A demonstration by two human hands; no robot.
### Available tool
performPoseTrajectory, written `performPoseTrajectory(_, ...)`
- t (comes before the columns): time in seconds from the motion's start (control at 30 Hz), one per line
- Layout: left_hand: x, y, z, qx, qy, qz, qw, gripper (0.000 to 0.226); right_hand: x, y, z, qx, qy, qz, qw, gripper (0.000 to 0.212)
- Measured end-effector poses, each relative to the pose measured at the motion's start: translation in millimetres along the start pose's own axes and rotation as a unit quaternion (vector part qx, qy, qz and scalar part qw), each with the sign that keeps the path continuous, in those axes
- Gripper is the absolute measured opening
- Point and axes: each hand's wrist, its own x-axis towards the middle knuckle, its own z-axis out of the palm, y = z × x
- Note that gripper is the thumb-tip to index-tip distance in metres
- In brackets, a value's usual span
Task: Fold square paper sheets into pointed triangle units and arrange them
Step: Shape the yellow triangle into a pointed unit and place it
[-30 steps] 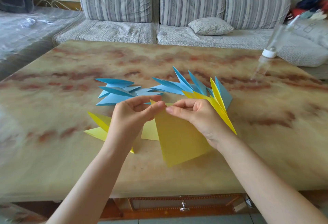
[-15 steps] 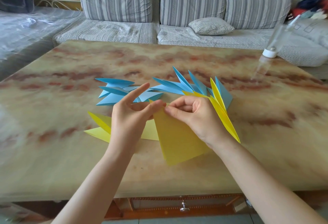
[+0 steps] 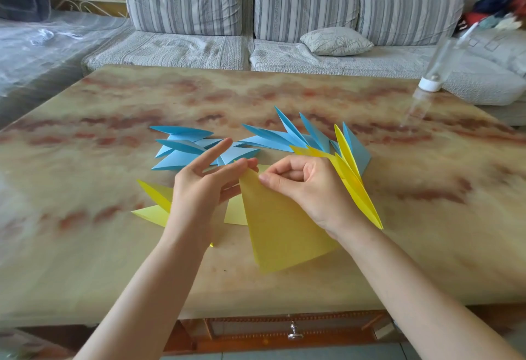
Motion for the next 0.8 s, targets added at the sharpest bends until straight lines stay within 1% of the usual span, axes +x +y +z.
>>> performPoseTrajectory(0.1,0.3,-3.3,1.4,0.002,0.011,0.007,1.0,0.037,-0.2,0.2,0.5,0.003,-0.002,0.01,1.0,0.004)
performPoseTrajectory(0.17,1.6,-2.4,-0.8,-0.001,0.035,0.025,0.999,0.032,-0.8,1.2,-1.2,0.0,0.0,0.016,1.0,0.006)
performPoseTrajectory(0.27,6.7,-0.3,-7.4,0.012,0.062,0.046,0.997,0.031,-1.8,2.6,-5.0,0.006,0.013,0.028,1.0,0.007)
performPoseTrajectory(0.4,1.5,-6.6,2.0,-0.009,0.032,-0.008,0.999,0.02,-1.0,1.0,-5.6,0.021,0.033,0.029,0.999,0.007)
performPoseTrajectory(0.47,-1.0,-11.1,6.2,0.029,0.015,-0.019,0.999,0.023,-1.0,-0.4,-2.9,0.03,0.036,0.032,0.998,0.005)
performPoseTrajectory(0.53,-1.5,-14.7,7.6,0.076,0.0,-0.005,0.997,0.019,-1.8,-0.1,-0.8,0.034,0.035,0.037,0.998,0.004)
performPoseTrajectory(0.6,-2.1,-17.0,8.2,0.091,-0.007,0.014,0.996,0.012,-1.8,0.7,-0.6,0.035,0.03,0.039,0.998,0.005)
performPoseTrajectory(0.73,-2.5,-19.5,8.1,0.102,-0.012,0.04,0.994,0.018,0.4,-1.2,-0.8,0.047,0.016,0.041,0.998,0.011)
performPoseTrajectory(0.8,-2.1,-17.7,7.5,0.098,-0.01,0.035,0.995,0.015,0.8,-2.2,-0.5,0.054,0.01,0.036,0.998,0.008)
